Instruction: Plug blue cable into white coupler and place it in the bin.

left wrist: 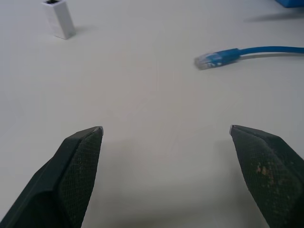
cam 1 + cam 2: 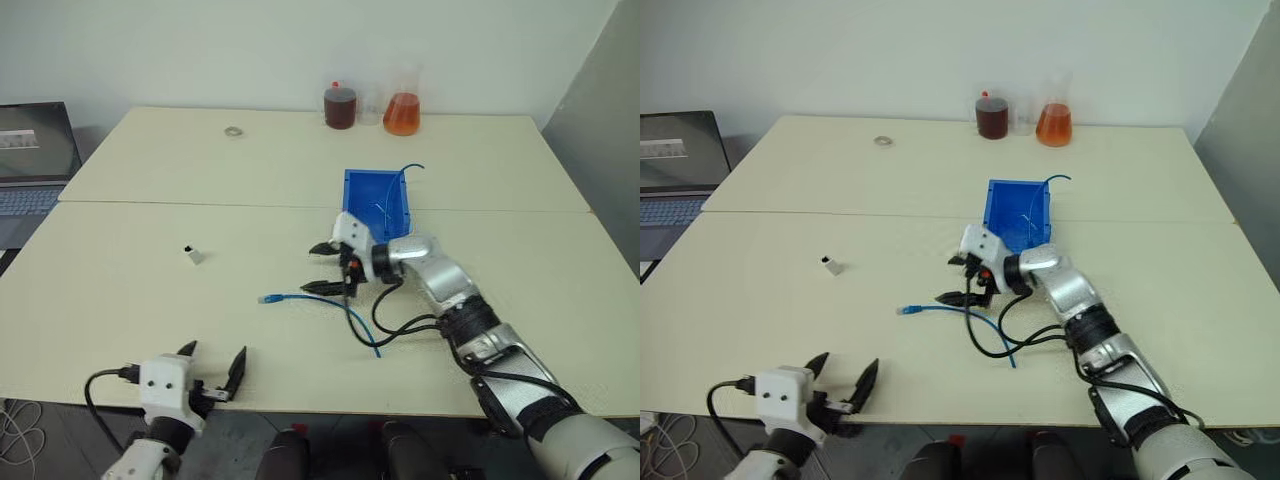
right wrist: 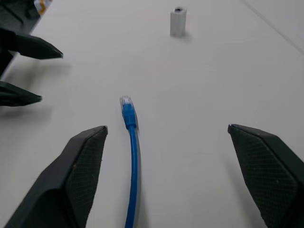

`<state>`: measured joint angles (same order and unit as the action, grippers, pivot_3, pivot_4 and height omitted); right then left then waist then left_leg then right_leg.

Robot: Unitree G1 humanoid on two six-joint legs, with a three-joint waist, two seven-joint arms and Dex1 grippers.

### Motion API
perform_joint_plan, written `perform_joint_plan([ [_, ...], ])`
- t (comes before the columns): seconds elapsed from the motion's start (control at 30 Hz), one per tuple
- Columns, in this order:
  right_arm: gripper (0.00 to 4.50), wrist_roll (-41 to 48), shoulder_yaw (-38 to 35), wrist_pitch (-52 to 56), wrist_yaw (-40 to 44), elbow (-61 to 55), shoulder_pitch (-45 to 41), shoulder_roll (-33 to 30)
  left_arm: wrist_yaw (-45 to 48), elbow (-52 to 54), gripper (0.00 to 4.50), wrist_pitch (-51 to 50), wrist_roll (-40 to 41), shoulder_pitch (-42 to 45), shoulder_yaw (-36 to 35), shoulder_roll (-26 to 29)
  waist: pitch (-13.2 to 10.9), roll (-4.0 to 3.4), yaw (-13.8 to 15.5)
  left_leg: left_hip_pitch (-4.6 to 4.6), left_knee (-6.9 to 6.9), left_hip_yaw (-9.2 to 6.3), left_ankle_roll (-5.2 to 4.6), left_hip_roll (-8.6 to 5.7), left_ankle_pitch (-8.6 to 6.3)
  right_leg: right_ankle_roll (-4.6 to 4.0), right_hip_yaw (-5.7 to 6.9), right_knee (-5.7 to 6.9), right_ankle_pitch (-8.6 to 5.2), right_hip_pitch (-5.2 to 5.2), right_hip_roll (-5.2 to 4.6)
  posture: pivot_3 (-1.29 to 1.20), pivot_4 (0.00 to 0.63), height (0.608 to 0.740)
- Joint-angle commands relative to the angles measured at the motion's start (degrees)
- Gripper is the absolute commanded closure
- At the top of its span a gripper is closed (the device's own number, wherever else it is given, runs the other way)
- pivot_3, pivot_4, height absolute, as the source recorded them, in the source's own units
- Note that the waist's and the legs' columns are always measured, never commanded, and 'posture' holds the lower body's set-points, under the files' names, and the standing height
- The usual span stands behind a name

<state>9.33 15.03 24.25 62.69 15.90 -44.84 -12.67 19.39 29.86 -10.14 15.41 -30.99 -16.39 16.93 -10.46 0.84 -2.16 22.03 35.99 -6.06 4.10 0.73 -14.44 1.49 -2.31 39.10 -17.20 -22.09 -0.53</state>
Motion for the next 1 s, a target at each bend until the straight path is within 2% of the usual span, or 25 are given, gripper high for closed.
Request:
perform_joint_plan([
  [0.03, 0.02, 7.4, -3.4, 6.8, 4.4, -17.0, 4.2, -6.5, 4.2, -5.3, 0.0, -3.3, 5.2, 7.8, -10.8, 10.0, 0.0, -0.03, 0.4, 0.07, 0.01, -0.12, 0.0, 0.01, 0.0, -0.01, 0.05, 0.0, -0.01, -0.03, 0.01, 0.0, 0.15, 0.74],
  [0.13, 0.02, 10.7, -4.3, 10.8, 4.5, -23.6, 6.0, -9.9, 10.8, -13.1, 0.0, -5.9, 8.7, 13.7, -14.2, 18.3, 0.0, 0.0, 0.3, 0.03, 0.03, -0.11, 0.0, 0.02, 0.01, -0.03, 0.15, 0.04, -0.01, 0.0, 0.07, 0.0, 0.15, 0.74],
  [0.27, 0.02, 14.3, -5.5, 15.2, 2.3, -28.1, 6.2, -11.2, 19.9, -21.4, 0.0, -8.1, 10.9, 20.8, -12.7, 26.5, 0.0, 0.02, -0.5, -0.07, 0.05, 0.09, 0.0, 0.04, 0.01, -0.01, -0.02, 0.02, 0.01, 0.01, 0.08, 0.0, 0.15, 0.74],
  [0.47, 0.02, 15.6, -6.4, 17.1, -1.1, -30.4, 7.5, -12.7, 33.3, -20.0, 0.0, -11.1, 13.1, 22.3, -5.1, 31.8, 0.0, 0.07, -0.9, -0.06, 0.03, 0.11, 0.01, 0.03, 0.01, -0.02, -0.03, 0.08, 0.02, -0.01, 0.06, 0.0, 0.15, 0.74],
  [0.57, 0.02, 18.7, -7.2, 20.5, -1.1, -33.5, 8.0, -14.6, 40.1, -21.8, 0.0, -10.4, 11.9, 26.5, 0.2, 34.7, 0.0, 0.06, -0.9, 0.02, 0.02, 0.08, 0.01, 0.04, 0.01, -0.02, 0.0, 0.05, 0.02, -0.07, 0.05, 0.0, 0.15, 0.74],
  [0.73, 0.02, 23.1, -7.4, 24.6, -0.5, -37.9, 8.7, -18.1, 47.8, -32.2, 0.0, -5.2, 6.7, 39.9, 9.8, 34.8, 0.0, 0.04, -0.1, 0.04, 0.04, -0.01, 0.01, 0.03, 0.01, -0.02, 0.11, 0.1, 0.02, -0.07, 0.1, 0.0, 0.15, 0.74],
  [0.83, 0.02, 24.0, -7.6, 25.6, -1.7, -39.2, 8.8, -19.1, 53.1, -41.6, 0.0, 3.2, 0.7, 47.2, 16.2, 34.0, 0.0, 0.04, -0.1, 0.02, 0.05, 0.07, 0.0, 0.01, 0.01, -0.02, 0.03, 0.09, 0.02, -0.07, 0.1, 0.0, 0.15, 0.74],
  [1.0, 0.02, 25.1, -8.5, 26.9, -3.7, -40.4, 9.1, -20.8, 60.2, -56.1, 0.0, 10.0, -4.0, 58.0, 22.5, 31.2, -0.1, 0.07, -0.5, 0.07, 0.05, 0.11, 0.0, 0.0, 0.01, -0.03, 0.01, 0.12, 0.02, -0.14, 0.14, 0.0, 0.15, 0.74],
])
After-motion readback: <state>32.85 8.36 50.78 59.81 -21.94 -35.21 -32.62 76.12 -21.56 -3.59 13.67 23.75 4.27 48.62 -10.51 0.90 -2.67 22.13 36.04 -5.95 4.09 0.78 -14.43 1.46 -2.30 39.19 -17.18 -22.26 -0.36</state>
